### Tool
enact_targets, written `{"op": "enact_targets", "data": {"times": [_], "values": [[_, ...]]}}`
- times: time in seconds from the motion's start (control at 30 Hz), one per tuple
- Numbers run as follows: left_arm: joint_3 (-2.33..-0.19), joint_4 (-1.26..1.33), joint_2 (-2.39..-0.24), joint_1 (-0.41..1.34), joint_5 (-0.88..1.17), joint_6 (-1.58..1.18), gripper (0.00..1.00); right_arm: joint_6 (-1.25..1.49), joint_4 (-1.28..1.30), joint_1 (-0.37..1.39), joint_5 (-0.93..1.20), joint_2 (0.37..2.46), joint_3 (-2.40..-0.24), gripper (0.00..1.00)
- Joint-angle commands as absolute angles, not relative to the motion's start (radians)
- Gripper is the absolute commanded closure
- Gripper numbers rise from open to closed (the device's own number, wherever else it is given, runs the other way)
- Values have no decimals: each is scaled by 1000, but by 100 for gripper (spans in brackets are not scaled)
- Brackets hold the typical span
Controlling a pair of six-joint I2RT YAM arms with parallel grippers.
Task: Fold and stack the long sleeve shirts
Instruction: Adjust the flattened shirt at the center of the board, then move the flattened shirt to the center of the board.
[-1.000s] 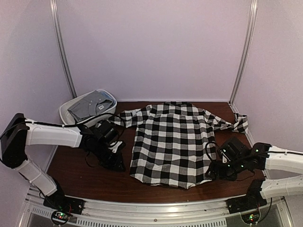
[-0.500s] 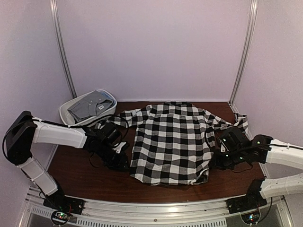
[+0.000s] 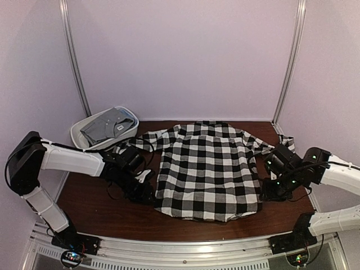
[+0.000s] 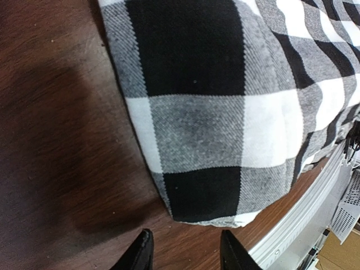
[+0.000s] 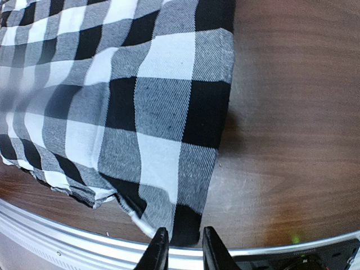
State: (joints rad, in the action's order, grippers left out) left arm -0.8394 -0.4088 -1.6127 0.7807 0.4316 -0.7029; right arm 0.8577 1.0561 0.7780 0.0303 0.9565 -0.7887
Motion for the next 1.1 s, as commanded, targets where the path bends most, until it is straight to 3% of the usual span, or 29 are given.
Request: {"op": "enact_targets", "data": {"times": [0.0, 0.07, 0.13, 0.83, 0.9, 1.07], "values": [[-834, -363, -1629, 782, 461, -676, 58, 839, 1149, 773, 22, 962, -832, 63], [-833, -363, -1631, 782, 466, -671, 56, 833, 1146, 773, 7, 974, -860, 53], [-835, -363, -1633, 782, 469, -669, 56, 819, 1109, 773, 7, 990, -884, 49], [-901, -350, -1726, 785, 432, -697, 62, 745, 586, 771, 23, 1224, -817, 46], [-907, -343, -1736, 789, 434, -703, 67, 743, 565, 771, 19, 1232, -804, 46], [-916, -375, -1719, 798, 435, -722, 98, 739, 522, 771, 19, 1251, -784, 46]]}}
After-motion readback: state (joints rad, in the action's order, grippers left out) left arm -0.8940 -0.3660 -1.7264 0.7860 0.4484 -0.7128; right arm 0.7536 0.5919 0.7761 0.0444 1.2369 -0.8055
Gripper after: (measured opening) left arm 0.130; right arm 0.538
